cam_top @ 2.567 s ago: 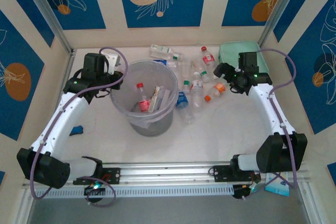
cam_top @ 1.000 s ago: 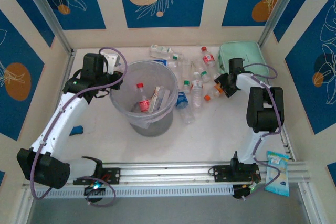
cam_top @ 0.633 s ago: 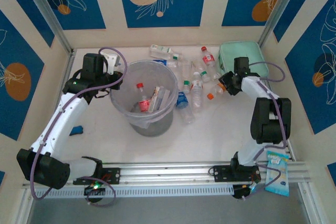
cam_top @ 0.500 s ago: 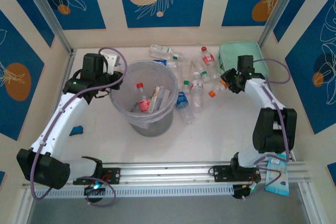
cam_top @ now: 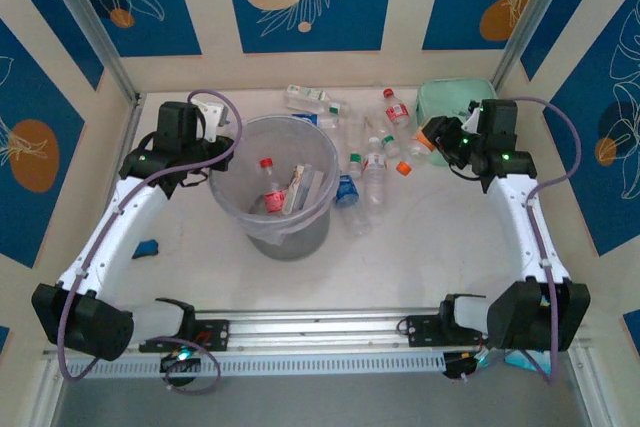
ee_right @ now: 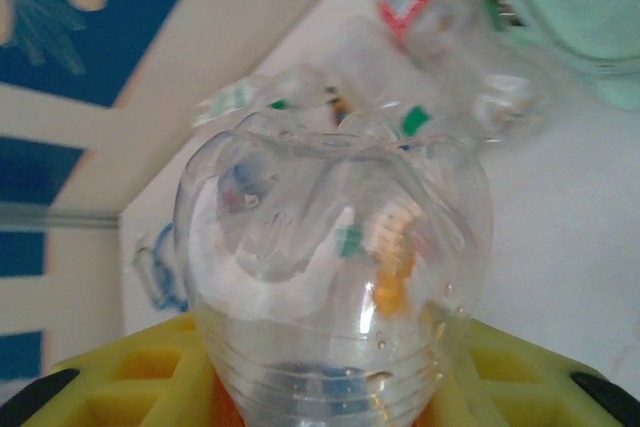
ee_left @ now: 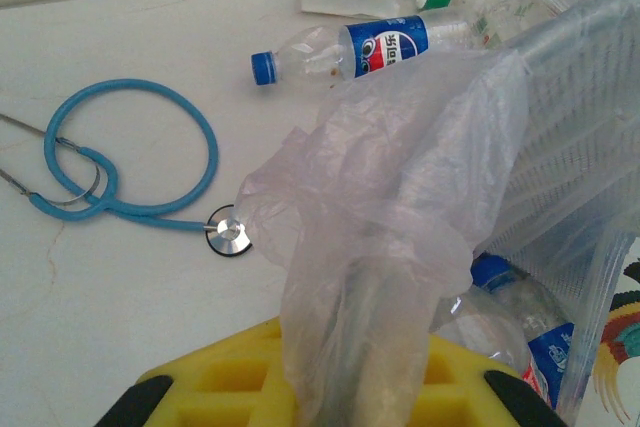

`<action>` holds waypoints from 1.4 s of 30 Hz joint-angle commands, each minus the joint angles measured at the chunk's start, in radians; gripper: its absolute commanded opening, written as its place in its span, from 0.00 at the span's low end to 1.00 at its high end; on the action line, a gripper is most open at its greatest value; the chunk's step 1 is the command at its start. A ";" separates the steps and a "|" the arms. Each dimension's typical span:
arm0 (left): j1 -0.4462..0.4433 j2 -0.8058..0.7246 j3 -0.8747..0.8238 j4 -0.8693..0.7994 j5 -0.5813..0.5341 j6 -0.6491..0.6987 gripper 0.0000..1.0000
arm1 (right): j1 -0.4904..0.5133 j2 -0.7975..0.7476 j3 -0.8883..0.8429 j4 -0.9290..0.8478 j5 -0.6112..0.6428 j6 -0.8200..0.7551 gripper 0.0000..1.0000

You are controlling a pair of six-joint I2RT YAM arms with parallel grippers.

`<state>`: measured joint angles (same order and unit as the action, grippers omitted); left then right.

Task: Put the plastic bottles in the bin

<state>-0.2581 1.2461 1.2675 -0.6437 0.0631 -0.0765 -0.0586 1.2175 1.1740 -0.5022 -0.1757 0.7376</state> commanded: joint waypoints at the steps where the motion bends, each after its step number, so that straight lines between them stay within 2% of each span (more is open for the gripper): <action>1: 0.017 -0.003 -0.021 -0.022 -0.028 0.041 0.00 | 0.032 -0.048 0.082 0.002 -0.186 -0.050 0.17; 4: 0.017 0.001 -0.023 -0.022 -0.023 0.037 0.00 | 0.096 -0.052 0.144 0.012 -0.272 -0.087 0.13; 6: 0.017 0.002 -0.019 -0.022 -0.023 0.035 0.00 | 0.170 -0.049 0.191 0.010 -0.281 -0.141 0.11; 13: 0.016 0.002 -0.023 -0.022 -0.033 0.040 0.00 | 0.434 0.027 0.335 0.019 -0.241 -0.293 0.06; 25: 0.017 -0.013 -0.024 -0.011 -0.032 0.027 0.00 | 0.723 0.265 0.575 -0.062 -0.102 -0.397 0.00; 32: 0.017 -0.017 -0.028 -0.004 -0.029 0.026 0.00 | 0.838 0.494 0.747 -0.218 0.085 -0.394 0.00; 38: 0.017 -0.021 -0.031 -0.005 -0.035 0.030 0.00 | 0.890 0.636 0.848 -0.353 0.130 -0.348 0.00; 42: 0.017 -0.022 -0.029 -0.004 -0.025 0.026 0.00 | 0.896 0.643 0.790 -0.333 0.105 -0.258 0.00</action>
<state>-0.2573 1.2377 1.2613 -0.6426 0.0628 -0.0769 0.8307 1.8793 1.9743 -0.8021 -0.0734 0.4099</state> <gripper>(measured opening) 0.148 0.380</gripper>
